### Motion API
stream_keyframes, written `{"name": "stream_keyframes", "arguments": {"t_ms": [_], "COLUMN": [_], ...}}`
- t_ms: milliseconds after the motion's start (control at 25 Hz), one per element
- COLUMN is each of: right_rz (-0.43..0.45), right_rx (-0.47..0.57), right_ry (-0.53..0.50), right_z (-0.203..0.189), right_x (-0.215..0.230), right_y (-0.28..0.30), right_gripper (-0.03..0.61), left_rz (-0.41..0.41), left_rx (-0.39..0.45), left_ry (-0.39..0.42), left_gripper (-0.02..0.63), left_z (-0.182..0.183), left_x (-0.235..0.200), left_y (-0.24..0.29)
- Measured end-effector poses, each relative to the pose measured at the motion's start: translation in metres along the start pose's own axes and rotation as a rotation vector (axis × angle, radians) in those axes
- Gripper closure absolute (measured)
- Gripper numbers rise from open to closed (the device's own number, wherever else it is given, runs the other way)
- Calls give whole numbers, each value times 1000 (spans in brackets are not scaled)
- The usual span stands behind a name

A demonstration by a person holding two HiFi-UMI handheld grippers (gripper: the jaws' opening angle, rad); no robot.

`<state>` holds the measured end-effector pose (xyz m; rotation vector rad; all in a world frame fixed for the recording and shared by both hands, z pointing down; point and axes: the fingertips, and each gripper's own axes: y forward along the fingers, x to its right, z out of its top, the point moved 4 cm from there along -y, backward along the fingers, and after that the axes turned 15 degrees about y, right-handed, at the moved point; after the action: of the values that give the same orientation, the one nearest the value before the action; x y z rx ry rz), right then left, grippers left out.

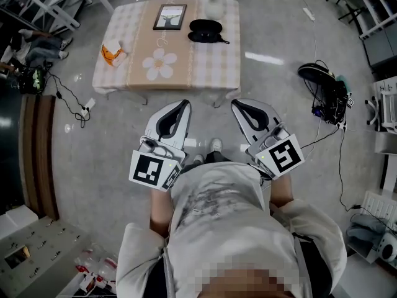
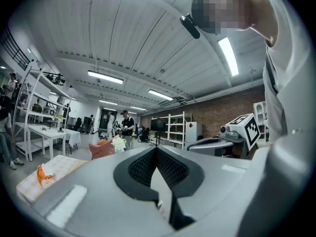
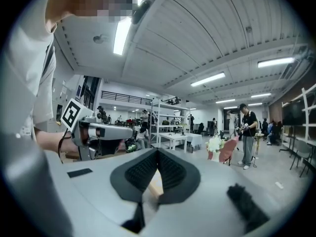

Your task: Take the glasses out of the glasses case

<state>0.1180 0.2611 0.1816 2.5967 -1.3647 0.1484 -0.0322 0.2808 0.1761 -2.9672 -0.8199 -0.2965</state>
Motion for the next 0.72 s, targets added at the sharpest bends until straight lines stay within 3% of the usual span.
{"name": "stream_keyframes", "arguments": {"t_ms": [720], "right_rz": [8], "right_rx": [-30], "right_ry": [12], "right_z": [5], "right_x": [49], "right_y": [27], "right_gripper": [561], "left_rz": [8], "left_rx": [-24], "left_ry": [-18], "left_gripper": [606], "left_z": [-9], "left_x": [-20], "left_y": [49]}}
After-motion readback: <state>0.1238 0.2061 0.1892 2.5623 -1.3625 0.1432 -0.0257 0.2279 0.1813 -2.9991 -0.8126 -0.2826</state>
